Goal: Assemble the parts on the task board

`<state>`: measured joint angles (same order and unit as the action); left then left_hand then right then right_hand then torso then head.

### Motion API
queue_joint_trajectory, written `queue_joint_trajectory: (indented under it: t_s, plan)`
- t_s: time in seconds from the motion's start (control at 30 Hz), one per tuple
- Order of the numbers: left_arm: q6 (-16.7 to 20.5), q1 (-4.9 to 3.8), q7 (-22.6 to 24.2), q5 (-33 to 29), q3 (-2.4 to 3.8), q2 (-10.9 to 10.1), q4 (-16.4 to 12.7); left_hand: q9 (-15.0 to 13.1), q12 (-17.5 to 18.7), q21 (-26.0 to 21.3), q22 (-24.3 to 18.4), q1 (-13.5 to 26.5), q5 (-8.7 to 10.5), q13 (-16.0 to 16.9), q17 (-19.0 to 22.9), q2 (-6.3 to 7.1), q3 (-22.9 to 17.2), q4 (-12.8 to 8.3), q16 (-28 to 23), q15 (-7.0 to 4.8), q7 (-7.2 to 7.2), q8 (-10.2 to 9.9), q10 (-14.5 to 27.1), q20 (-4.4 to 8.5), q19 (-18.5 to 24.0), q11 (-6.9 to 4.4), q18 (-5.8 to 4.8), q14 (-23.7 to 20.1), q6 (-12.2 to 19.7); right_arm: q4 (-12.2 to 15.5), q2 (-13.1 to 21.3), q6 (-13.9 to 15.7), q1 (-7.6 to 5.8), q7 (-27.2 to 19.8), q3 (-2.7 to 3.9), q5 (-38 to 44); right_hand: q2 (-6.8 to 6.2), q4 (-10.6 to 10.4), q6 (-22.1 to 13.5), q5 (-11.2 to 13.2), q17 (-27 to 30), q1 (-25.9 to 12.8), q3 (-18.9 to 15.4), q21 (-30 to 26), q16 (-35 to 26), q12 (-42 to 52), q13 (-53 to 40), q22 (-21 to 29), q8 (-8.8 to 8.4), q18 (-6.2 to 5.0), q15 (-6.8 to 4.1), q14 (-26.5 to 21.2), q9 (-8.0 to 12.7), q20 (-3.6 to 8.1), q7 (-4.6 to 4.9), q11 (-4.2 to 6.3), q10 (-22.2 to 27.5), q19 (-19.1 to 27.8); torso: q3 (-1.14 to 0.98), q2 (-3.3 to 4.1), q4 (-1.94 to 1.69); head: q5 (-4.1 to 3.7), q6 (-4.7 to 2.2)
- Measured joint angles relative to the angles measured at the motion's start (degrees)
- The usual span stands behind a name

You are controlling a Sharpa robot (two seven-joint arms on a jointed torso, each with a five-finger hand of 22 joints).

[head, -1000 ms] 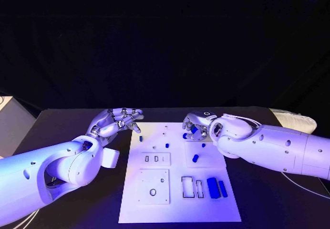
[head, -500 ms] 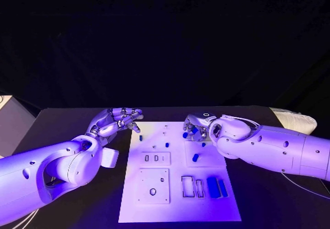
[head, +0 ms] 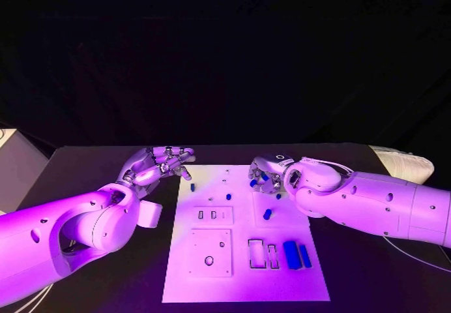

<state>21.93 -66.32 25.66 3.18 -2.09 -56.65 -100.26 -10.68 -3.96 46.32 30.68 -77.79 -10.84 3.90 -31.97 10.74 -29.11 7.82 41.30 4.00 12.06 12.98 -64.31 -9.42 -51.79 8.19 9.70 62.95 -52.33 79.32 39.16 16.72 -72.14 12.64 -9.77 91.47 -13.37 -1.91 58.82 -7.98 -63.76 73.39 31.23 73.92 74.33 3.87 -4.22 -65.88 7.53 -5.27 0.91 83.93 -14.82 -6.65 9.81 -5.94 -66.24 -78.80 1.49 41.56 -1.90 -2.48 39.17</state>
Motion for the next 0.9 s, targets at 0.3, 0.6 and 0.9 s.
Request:
queue_joint_trajectory:
  t_s: [0.3,0.6,0.9]
  plan:
    - [-0.1,-0.02,-0.1,-0.3,0.00,-0.2,0.0,0.0,0.0,0.0,0.0,0.0,0.00,0.0,0.0,0.00,0.0,0.0,0.0,0.00,0.00,0.0,0.0,0.00,0.0,0.00,0.00,0.0,0.0,-0.1,-0.4,0.3,0.02,0.0,0.00,0.0,0.65,-0.9,0.7,-1.2,0.2,0.6,0.9,0.1,0.2,0.0,-0.1,-0.4,0.45,0.00,0.00,0.0,-0.4,0.00,-0.29,0.28,-0.8,0.0,0.03,0.09,0.02,0.05,0.08]
    - [-0.2,-0.04,-0.3,-0.5,0.00,-0.3,0.0,0.0,0.0,0.0,0.0,0.0,0.00,0.0,0.0,0.00,0.0,0.0,0.0,0.01,0.00,0.0,0.0,0.00,0.0,0.00,0.00,0.0,0.0,-0.4,-0.7,0.3,0.15,0.2,0.05,0.8,3.07,1.4,3.8,2.3,-0.8,3.5,5.1,2.5,1.8,0.7,-0.4,-3.6,3.04,-0.01,-1.04,0.0,-2.7,1.08,-1.74,1.26,-4.7,-1.1,0.07,0.14,-0.08,0.17,0.20]
    - [-0.2,-0.06,-0.4,-0.5,0.00,-0.4,0.0,0.0,0.0,0.3,0.1,0.0,0.00,0.0,0.0,0.00,0.0,0.0,0.0,0.01,0.00,0.0,0.0,-0.20,0.2,0.00,0.00,0.0,0.0,0.2,-0.7,1.0,0.39,1.1,0.07,2.8,3.05,3.5,4.4,2.2,-0.4,4.7,5.8,3.0,2.2,0.9,-0.4,-4.7,4.21,-0.01,-1.25,0.2,-3.9,1.24,-1.95,0.57,-5.4,-1.2,0.07,0.14,0.02,0.34,0.16]
